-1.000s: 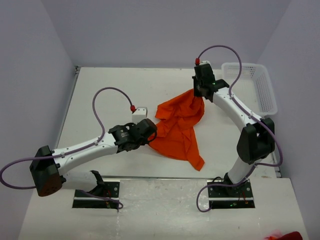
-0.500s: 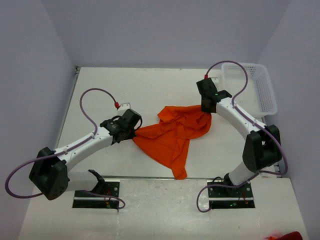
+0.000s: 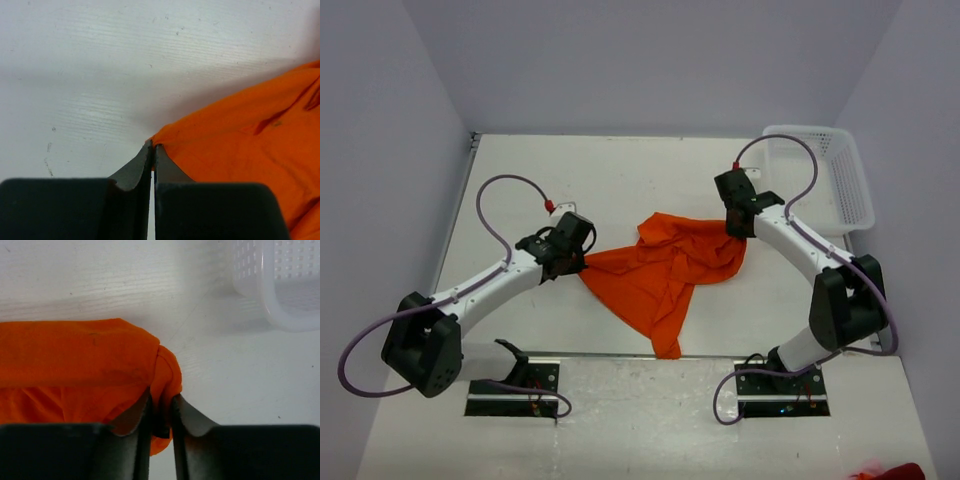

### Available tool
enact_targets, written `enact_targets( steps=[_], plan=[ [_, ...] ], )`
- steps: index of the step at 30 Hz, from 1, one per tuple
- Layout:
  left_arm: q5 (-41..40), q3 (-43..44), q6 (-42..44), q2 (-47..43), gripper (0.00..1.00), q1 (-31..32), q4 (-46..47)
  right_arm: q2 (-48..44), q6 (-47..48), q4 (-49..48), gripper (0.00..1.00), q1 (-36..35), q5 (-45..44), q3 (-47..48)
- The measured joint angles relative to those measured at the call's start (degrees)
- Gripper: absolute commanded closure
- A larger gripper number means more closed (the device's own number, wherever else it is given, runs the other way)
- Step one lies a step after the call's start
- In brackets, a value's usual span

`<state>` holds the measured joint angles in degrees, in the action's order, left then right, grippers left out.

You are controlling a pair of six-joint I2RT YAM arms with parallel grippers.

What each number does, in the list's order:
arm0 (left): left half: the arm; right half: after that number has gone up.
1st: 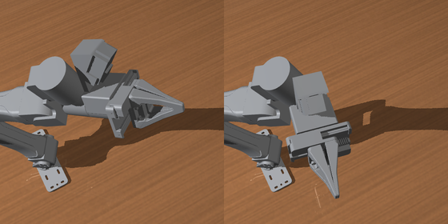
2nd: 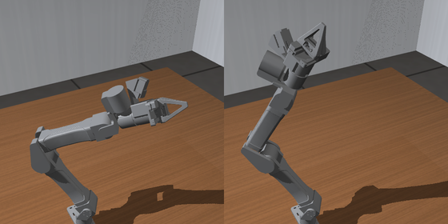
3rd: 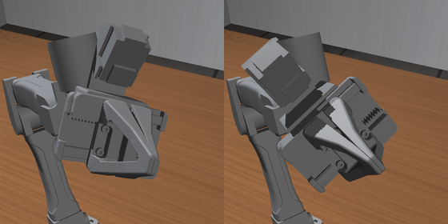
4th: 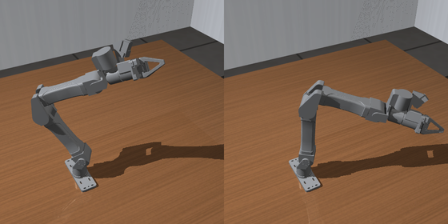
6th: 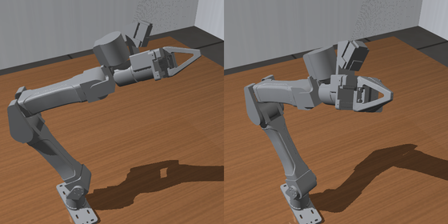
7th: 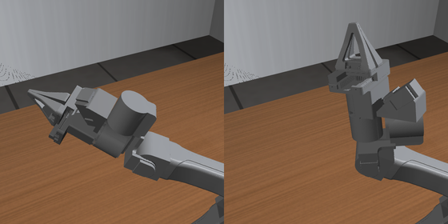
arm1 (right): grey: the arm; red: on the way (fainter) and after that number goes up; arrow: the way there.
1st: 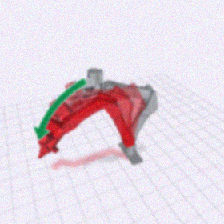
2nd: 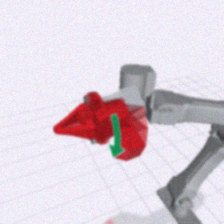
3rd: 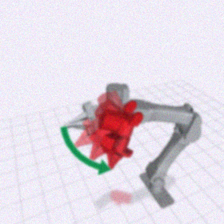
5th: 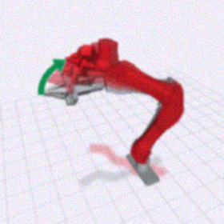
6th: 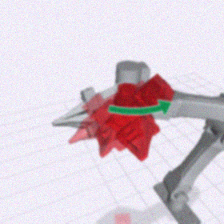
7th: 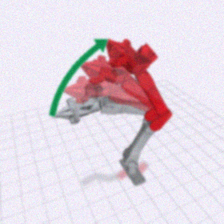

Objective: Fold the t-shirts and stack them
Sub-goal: Flatten out the tshirt

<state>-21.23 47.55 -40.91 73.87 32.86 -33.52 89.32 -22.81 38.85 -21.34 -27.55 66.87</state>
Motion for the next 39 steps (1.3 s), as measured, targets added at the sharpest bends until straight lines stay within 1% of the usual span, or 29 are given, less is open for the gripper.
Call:
enact_targets(
  steps=[1, 3, 5, 6, 8, 9, 10, 13, 14, 15, 17, 18, 19, 21, 25, 31, 35, 39],
  plan=[
    [0.2, 0.0, 0.2, 0.3, 1.00, 0.0, 0.2, -0.1, 0.0, -0.2, 0.55, 0.0, -0.1, -0.3],
    [0.6, 0.0, 0.7, 1.0, 1.00, 0.0, 0.4, -0.3, 1.0, -0.7, 0.43, 0.0, -0.6, -0.4],
    [1.0, 0.0, 1.2, 1.5, 1.00, 0.0, 0.7, -1.4, 2.0, -1.4, 0.26, -0.1, -0.8, -0.3],
    [1.2, 0.0, 1.4, 1.6, 1.00, 0.0, 0.9, -2.1, 2.6, -1.8, 0.25, -0.2, -0.3, -0.1],
    [1.5, 0.0, 1.6, 1.6, 1.00, 0.0, 1.3, -3.4, 4.7, -2.3, 0.26, -1.0, 2.0, 1.6],
    [1.6, 0.0, 1.7, 1.7, 1.00, 0.0, 1.5, -3.8, 5.5, -2.8, 0.30, -1.8, 4.8, 3.1],
    [1.7, 0.0, 1.8, 1.8, 1.00, -0.1, 1.7, -3.8, 6.1, -3.5, 0.36, -2.8, 7.2, 4.6],
    [2.1, 0.0, 2.2, 2.4, 1.00, -0.1, 2.4, -2.3, 7.0, -5.6, 0.46, -7.3, 17.6, 9.5],
    [2.3, 0.0, 2.3, 2.5, 1.00, -0.1, 2.6, -0.8, 7.0, -6.2, 0.50, -9.1, 21.0, 11.2],
    [2.6, 0.0, 2.5, 2.6, 1.00, -0.1, 2.8, 0.9, 7.1, -6.8, 0.59, -10.5, 23.3, 12.7],
    [3.0, 0.0, 2.7, 2.6, 1.00, -0.1, 2.9, 5.7, 7.1, -7.7, 0.67, -13.3, 27.4, 15.5],
    [3.1, 0.0, 2.7, 2.6, 1.00, -0.1, 2.9, 8.6, 7.1, -8.2, 0.68, -14.5, 29.2, 16.5],
    [3.2, 0.0, 2.8, 2.6, 1.00, -0.1, 2.9, 11.1, 7.0, -8.5, 0.68, -15.3, 30.8, 17.1],
    [3.3, 0.0, 3.0, 2.6, 1.00, -0.1, 2.9, 15.8, 6.9, -8.5, 0.63, -16.5, 33.1, 17.6],
    [3.5, 0.0, 3.1, 2.5, 1.00, -0.1, 2.8, 21.2, 6.3, -7.9, 0.63, -17.4, 34.9, 17.4],
    [4.2, -0.2, 3.1, 2.4, 1.00, -0.1, 3.4, 21.6, 5.3, -8.4, 0.66, -18.7, 36.1, 17.1],
    [4.5, -0.5, 3.3, 2.4, 1.00, -0.1, 3.9, 22.1, 4.6, -8.5, 0.67, -19.9, 36.3, 17.1],
    [4.6, -0.5, 3.7, 2.4, 1.00, -0.1, 4.0, 22.3, 4.1, -9.4, 0.61, -20.9, 36.3, 16.3]
  ],
)
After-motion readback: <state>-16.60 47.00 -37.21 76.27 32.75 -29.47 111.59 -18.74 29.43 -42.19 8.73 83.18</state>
